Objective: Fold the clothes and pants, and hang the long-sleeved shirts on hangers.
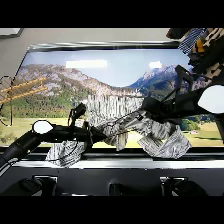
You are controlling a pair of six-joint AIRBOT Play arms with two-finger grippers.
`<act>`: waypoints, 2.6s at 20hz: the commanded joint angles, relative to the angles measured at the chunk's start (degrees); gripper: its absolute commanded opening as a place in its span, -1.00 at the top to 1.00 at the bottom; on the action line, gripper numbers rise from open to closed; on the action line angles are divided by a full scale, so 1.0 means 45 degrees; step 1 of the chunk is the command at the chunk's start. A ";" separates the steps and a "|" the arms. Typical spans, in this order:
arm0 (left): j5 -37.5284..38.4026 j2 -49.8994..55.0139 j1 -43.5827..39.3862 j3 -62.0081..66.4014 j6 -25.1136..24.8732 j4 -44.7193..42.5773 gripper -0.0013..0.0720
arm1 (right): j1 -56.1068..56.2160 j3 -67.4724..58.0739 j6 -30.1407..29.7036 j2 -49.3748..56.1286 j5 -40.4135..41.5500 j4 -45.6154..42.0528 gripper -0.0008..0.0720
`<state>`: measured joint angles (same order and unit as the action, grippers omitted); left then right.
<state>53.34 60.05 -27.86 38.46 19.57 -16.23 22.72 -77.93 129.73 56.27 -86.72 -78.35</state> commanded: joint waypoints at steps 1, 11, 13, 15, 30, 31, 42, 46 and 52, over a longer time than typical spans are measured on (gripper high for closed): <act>-0.0291 0.0049 -0.0126 0.0029 -0.0651 0.1399 0.92 | -0.0005 -0.0005 -0.0029 0.0228 0.0165 -0.0408 0.89; -0.0301 0.0049 -0.0126 0.0029 -0.0651 0.1428 0.92 | -0.0141 -0.0160 -0.0656 -0.1404 0.1287 -0.2390 -0.21; -0.0301 0.0049 -0.0126 0.0029 -0.0651 0.1428 0.92 | -0.1486 -0.0656 -0.0510 -0.1632 0.0627 -0.2822 -0.26; -0.0301 0.0049 -0.0126 0.0029 -0.0651 0.1423 0.92 | -0.3832 -0.1107 -0.2302 -0.1399 0.0214 -0.1418 -0.35; -0.0301 0.0049 -0.0126 0.0029 -0.0651 0.1268 0.92 | -0.6324 -0.1302 -2.4281 0.1957 -0.1088 0.5897 -0.56; -0.0301 0.0049 -0.0126 0.0029 -0.0651 0.1268 0.92 | -0.6324 -0.1302 -2.4383 0.2147 -0.1093 0.6188 -0.56; -0.0296 0.0049 -0.0126 0.0029 -0.0646 0.1273 0.92 | -0.6324 -0.1297 -2.4693 0.4410 -0.1477 0.7315 -0.50; -0.0296 0.0049 -0.0126 0.0029 -0.0646 0.1268 0.91 | -0.6324 -0.1243 -2.5029 0.4697 -0.1661 0.7344 -0.35; -0.0296 0.0049 -0.0126 0.0029 -0.0641 0.1268 0.91 | -0.5644 -0.1195 -2.5908 0.4818 -0.1579 0.7397 -0.34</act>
<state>52.01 60.23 -28.38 38.52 16.69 -10.52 -4.56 -83.37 15.55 77.49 -93.93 -45.21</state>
